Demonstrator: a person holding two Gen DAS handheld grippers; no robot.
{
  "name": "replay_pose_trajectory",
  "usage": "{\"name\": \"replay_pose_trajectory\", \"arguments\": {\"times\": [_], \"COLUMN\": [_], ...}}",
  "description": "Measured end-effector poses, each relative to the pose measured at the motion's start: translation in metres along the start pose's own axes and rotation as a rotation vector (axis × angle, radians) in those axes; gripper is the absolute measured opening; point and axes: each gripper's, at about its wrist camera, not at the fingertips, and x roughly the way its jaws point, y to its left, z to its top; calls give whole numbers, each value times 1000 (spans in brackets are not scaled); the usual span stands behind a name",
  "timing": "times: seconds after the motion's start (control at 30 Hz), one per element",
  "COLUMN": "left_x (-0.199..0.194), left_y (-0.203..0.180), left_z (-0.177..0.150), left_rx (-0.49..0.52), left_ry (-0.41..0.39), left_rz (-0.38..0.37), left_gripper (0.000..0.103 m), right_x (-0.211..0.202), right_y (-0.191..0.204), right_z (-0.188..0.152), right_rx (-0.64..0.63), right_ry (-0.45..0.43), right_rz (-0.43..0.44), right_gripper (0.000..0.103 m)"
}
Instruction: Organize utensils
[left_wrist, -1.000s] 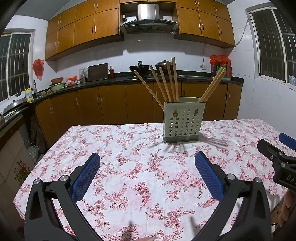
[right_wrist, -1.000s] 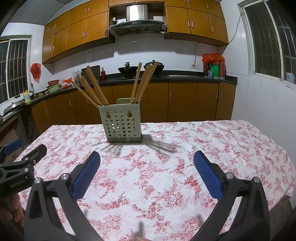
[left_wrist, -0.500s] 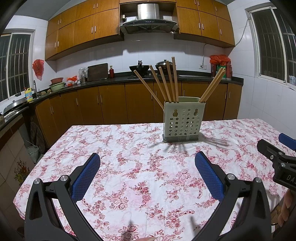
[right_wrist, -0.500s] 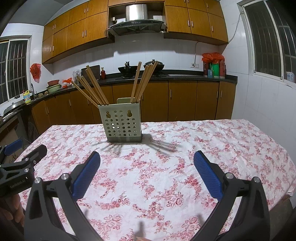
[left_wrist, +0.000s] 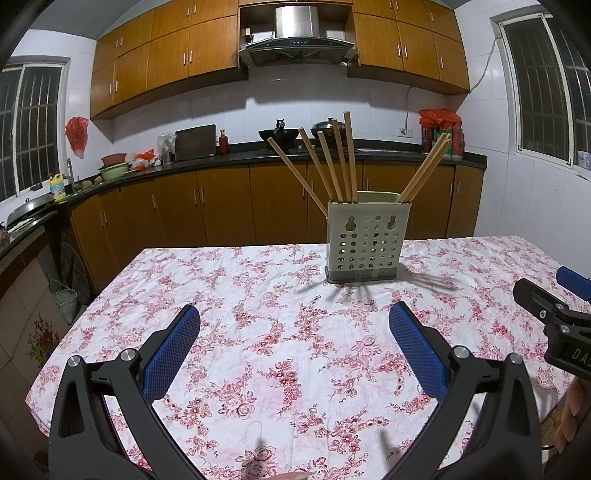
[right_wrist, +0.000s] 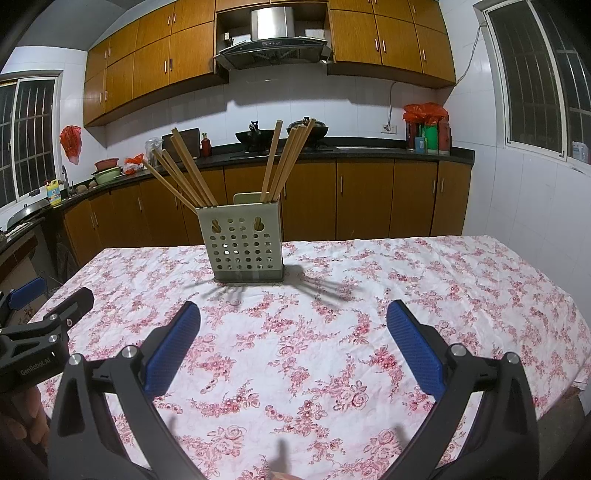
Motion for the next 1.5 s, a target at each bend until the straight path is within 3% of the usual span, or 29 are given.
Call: {"name": "replay_pose_trajectory", "arguments": {"times": [1.5], "left_x": [-1], "left_y": [-3], "left_z": [-6], "left_rx": [-11], "left_ry": [13], "left_rz": [5], "left_gripper": [101], "right_x": [-1], "right_y": [3], "right_z": [-2], "right_rx": [4], "right_ry": [5], "right_rz": [0], "right_gripper": [99]}}
